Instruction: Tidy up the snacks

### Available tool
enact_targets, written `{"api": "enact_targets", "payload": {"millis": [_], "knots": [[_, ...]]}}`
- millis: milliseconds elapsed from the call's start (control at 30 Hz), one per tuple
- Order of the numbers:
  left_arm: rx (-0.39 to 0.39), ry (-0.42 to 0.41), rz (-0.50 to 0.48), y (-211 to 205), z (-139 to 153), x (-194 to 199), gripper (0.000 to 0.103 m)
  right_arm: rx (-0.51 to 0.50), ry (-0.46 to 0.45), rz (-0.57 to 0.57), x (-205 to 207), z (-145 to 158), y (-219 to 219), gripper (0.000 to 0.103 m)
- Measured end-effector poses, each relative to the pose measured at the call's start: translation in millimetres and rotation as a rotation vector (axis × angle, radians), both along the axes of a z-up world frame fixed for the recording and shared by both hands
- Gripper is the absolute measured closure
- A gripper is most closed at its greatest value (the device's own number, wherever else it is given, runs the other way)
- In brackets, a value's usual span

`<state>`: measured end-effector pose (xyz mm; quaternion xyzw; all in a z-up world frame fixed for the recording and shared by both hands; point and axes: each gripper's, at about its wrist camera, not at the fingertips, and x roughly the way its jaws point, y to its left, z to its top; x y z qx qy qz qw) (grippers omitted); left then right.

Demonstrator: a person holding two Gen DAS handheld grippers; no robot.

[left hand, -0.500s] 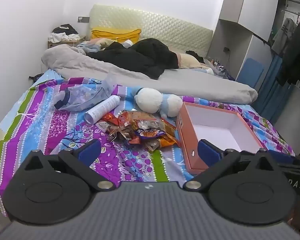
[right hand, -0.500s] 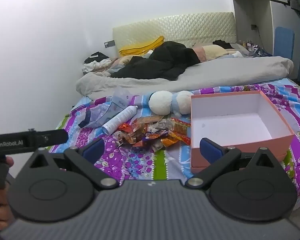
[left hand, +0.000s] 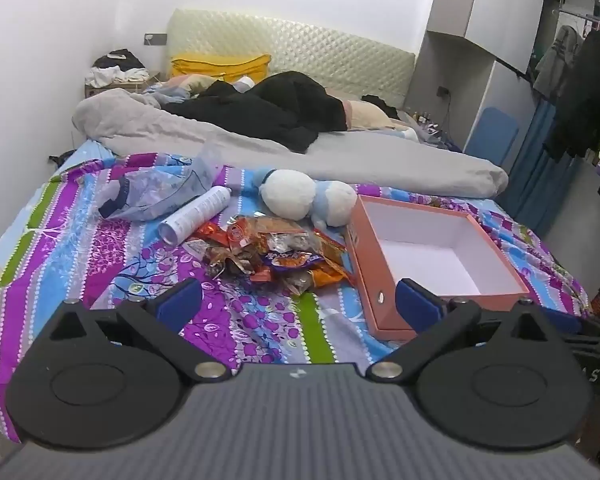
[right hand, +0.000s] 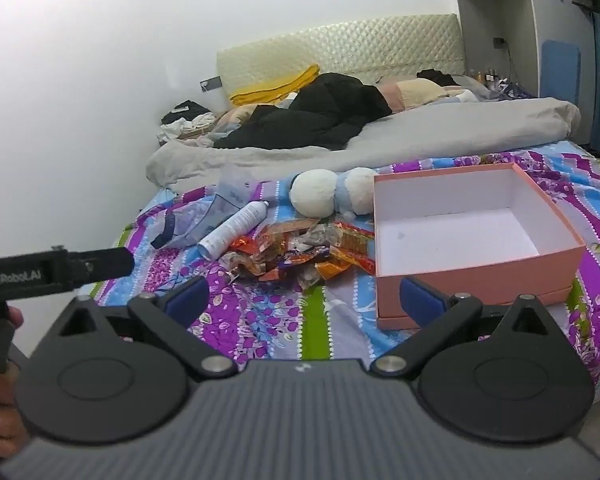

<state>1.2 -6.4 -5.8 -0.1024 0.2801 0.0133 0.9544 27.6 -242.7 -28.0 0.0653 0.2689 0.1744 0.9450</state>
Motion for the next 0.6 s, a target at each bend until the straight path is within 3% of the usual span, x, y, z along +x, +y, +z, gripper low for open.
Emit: {"api": "enact_targets", "payload": {"millis": [133, 600], "knots": [[0.000, -0.016, 0.035, 7.9, -1.8, -3.2, 0.000, -0.012, 0.001, 0.004, -1.1, -5.1, -1.1, 0.000], [0.005, 0.007, 0.007, 7.5, -10.4, -2.6, 0.000, -0.028, -0.009, -0.008, -5.5, -9.1, 0.2, 0.000]]}}
